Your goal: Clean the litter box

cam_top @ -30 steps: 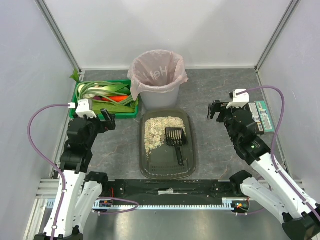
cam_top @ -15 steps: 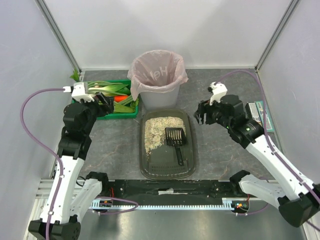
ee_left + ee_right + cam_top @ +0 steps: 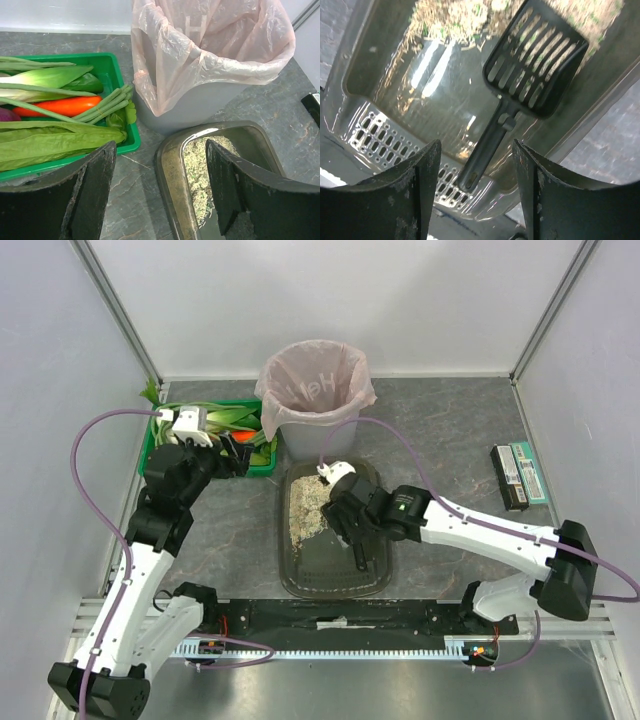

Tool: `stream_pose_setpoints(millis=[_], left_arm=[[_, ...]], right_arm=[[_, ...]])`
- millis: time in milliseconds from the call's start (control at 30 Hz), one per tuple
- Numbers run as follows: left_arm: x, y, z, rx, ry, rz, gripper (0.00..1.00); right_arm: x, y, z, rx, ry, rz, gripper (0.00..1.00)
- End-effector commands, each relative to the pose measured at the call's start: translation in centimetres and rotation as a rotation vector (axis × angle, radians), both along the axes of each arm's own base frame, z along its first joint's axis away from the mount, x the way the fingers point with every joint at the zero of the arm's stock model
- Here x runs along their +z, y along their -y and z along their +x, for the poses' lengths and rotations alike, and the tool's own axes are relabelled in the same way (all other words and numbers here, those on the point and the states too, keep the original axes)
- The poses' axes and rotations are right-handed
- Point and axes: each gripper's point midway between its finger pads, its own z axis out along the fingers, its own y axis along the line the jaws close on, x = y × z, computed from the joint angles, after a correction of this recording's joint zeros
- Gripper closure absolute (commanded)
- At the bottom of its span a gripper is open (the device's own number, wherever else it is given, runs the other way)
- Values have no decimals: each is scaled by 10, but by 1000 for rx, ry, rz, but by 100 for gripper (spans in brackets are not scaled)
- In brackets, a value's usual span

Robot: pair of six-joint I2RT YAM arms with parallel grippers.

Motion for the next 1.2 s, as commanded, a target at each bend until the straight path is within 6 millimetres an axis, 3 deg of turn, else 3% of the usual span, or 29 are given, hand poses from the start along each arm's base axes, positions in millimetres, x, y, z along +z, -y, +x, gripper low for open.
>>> stream_pose_setpoints(millis=[0, 267, 600, 1000, 1167], left_arm=[[11, 4, -2, -24, 53, 19, 21], [7, 15, -3, -64, 41, 19, 21], [6, 17, -4, -76, 41, 23, 21], [4, 23, -7, -101, 39, 25, 21], [5, 26, -8, -115, 49, 36, 21]], right_arm=[[-3, 8, -13, -139, -60, -9, 34], [-49, 15, -32, -214, -119, -109, 36], [-77, 16, -33, -251, -135, -118, 45], [-87, 16, -33, -263, -135, -111, 57], [-82, 16, -32, -269, -133, -113, 67]])
